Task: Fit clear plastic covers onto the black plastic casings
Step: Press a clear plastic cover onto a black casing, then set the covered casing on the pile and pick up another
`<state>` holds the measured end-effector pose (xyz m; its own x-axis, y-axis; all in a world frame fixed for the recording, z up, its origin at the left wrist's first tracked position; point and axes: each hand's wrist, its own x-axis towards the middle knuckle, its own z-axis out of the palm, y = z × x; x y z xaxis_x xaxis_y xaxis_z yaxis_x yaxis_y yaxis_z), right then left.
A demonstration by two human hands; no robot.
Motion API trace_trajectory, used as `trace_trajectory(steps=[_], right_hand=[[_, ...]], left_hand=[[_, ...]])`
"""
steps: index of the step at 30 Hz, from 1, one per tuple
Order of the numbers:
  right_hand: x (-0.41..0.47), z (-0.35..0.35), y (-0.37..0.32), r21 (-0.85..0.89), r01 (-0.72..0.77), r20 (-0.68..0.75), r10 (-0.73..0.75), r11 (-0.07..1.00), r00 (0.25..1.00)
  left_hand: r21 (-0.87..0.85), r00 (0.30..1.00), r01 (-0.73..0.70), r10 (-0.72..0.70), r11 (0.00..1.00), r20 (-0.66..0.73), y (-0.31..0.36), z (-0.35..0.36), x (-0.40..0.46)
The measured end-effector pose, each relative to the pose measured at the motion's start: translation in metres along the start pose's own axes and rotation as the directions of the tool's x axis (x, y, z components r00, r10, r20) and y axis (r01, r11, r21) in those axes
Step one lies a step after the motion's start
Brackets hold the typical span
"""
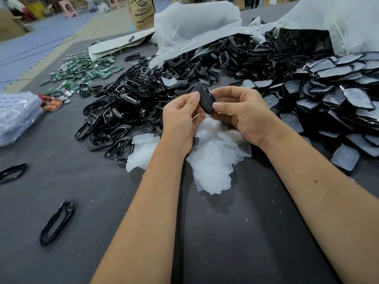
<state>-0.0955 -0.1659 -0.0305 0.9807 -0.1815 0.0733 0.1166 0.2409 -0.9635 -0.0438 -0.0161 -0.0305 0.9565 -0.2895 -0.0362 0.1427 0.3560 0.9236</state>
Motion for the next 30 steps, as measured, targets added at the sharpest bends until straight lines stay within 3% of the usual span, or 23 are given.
trace_trajectory(steps=[6,15,22,26,30], right_hand=[[-0.002,0.002,-0.002,0.109,0.001,-0.057,0.005,0.994,0.998],[-0.005,-0.003,-0.003,0.198,-0.008,-0.019,0.012,0.980,1.000],[-0.006,-0.008,0.001,0.222,-0.007,-0.009,0.009,0.975,1.000],[-0.009,-0.001,0.000,0.088,0.055,-0.101,-0.046,0.995,0.994],[-0.017,-0.006,-0.015,-0.177,0.147,-0.117,-0.169,0.973,0.979]], left_hand=[[0.126,0.998,-0.050,0.045,0.991,0.047,-0.004,0.002,-0.001],[0.098,0.992,-0.059,0.047,0.993,0.117,-0.005,0.000,-0.004],[0.042,0.995,-0.016,0.012,0.999,0.096,-0.005,0.004,-0.011],[0.086,0.999,-0.024,0.020,0.996,0.044,-0.002,0.002,-0.010],[0.165,0.994,-0.062,0.046,0.984,0.100,0.006,0.006,-0.011]])
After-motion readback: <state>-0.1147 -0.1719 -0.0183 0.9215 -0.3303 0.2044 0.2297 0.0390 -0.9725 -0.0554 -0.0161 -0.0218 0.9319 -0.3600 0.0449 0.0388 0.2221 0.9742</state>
